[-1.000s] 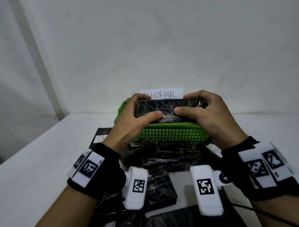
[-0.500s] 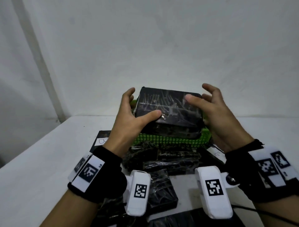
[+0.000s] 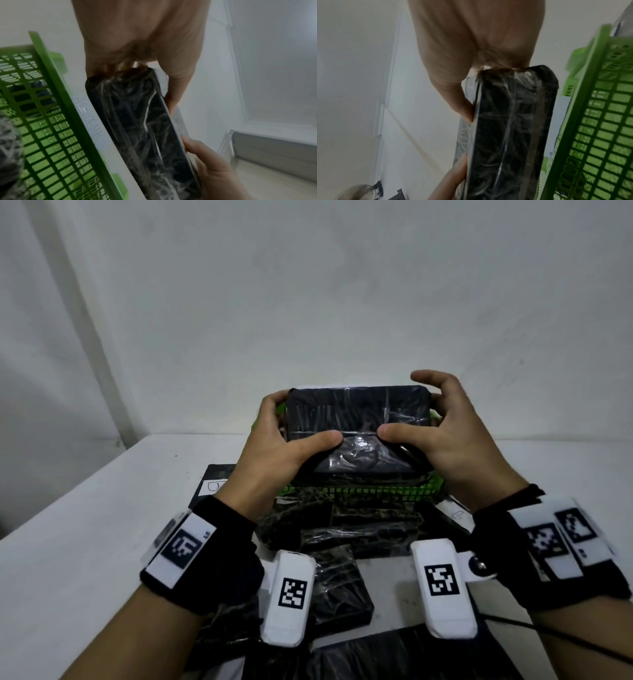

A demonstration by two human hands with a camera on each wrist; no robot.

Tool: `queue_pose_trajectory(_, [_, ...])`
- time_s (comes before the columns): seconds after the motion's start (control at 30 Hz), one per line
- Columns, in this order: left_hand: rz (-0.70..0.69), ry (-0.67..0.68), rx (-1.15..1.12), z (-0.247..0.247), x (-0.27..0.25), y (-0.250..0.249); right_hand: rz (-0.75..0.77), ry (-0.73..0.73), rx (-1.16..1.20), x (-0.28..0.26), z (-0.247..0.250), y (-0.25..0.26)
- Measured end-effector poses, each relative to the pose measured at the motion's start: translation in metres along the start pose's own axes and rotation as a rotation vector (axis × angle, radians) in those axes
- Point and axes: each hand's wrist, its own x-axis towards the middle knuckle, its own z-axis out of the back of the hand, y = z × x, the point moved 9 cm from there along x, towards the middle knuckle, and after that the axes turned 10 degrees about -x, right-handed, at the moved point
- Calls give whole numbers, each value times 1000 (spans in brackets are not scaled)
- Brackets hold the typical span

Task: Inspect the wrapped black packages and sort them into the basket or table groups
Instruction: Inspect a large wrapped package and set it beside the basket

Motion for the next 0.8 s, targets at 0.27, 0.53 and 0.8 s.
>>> queue_pose_trajectory(0.27, [69, 43, 74, 2, -1, 5, 213, 37, 13, -4, 3, 19])
queue_pose_trajectory(0.53, [-131, 27, 65, -2, -6, -16, -69, 72, 65, 6, -11, -20])
queue_pose_trajectory(0.8, [-222, 140, 86, -11, -12, -32, 52, -41, -98, -1, 1, 5])
